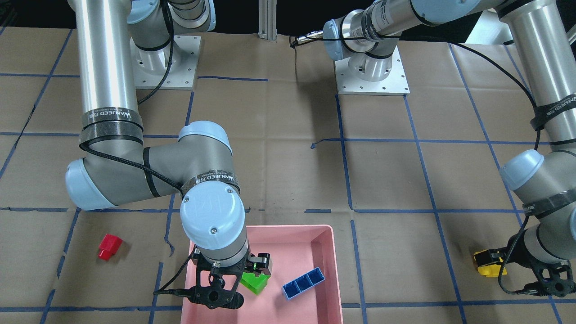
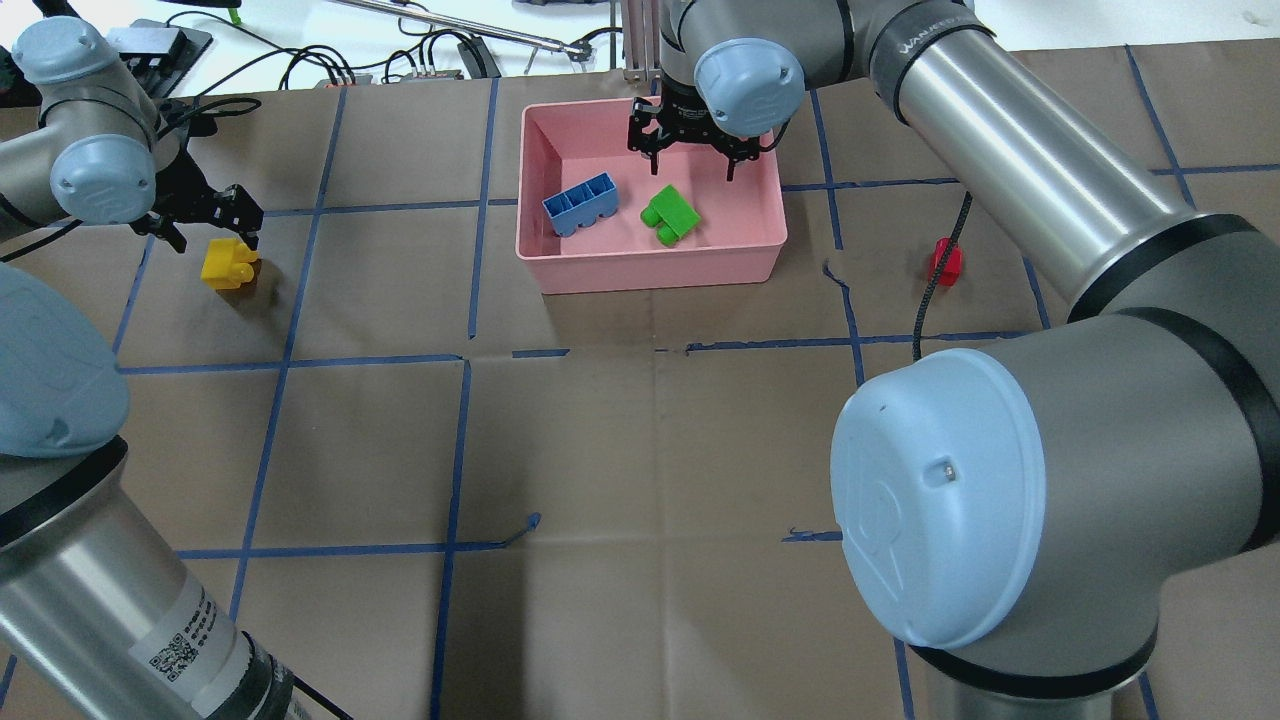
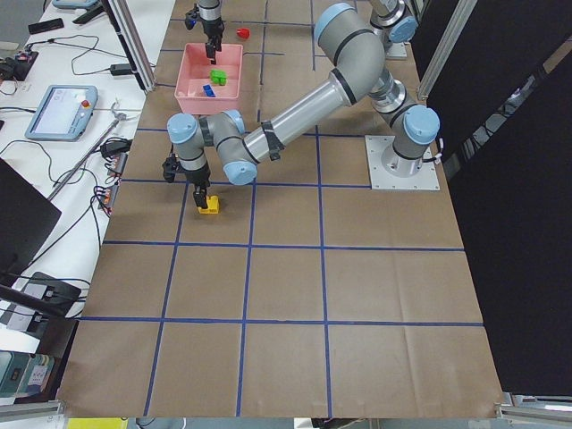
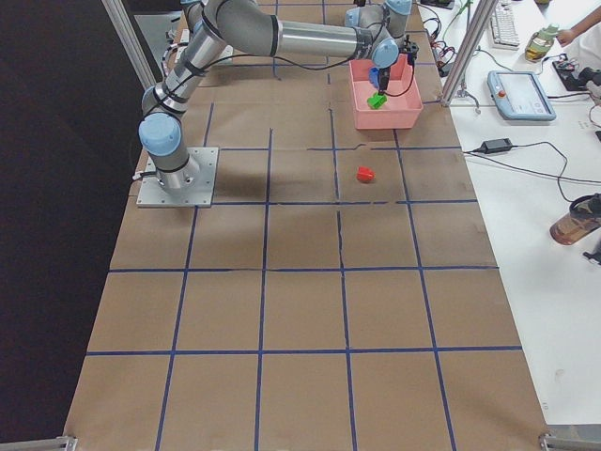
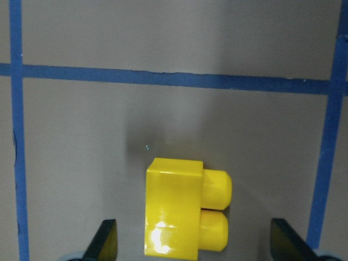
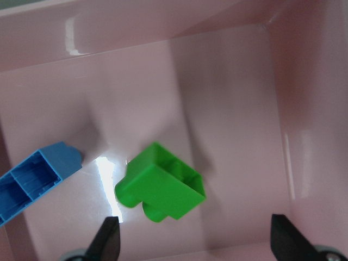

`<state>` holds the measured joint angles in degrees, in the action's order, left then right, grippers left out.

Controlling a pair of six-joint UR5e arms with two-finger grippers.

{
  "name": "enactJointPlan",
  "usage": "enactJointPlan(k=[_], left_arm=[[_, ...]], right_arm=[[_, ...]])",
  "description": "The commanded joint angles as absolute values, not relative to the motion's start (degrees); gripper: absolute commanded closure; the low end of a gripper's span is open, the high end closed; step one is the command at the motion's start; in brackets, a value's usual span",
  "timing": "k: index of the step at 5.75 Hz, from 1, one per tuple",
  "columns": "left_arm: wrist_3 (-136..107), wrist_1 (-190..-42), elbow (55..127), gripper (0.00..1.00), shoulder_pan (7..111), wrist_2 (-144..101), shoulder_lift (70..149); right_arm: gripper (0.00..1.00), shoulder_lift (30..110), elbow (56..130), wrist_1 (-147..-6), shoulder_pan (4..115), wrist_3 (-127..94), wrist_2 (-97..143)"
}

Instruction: Put all blocks into box

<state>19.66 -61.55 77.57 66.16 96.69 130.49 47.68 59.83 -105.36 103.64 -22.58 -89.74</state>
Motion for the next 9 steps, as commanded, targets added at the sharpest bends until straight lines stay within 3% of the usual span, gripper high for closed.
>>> enactJointPlan(k=[1,3,6,7,9], left_arm=[[19.5,-61.5,77.3,0.0,66.0,98.1,133.0],[19.7,-61.5,77.6,0.01,66.0,97.9,133.7],[19.2,-62.7,77.7,0.92,67.0,96.6,132.2],[18.9,-65.7,76.6,1.0,67.2,96.0,131.0],[16.4,-69.4,77.4,1.0,74.0,88.0,124.7]], right_arm=[[0.01,51.3,59.9,-102.3,100.7,-19.7,-90.1],[0.01,56.4,60.9,-95.3,94.3,-9.1,-90.2],[0.01,58.5,65.2,-93.9,82.0,10.1,-90.4],[0.01,58.5,67.8,-94.4,79.6,11.8,-90.0],[0.02,57.8,76.0,-100.2,78.6,7.0,-89.9]])
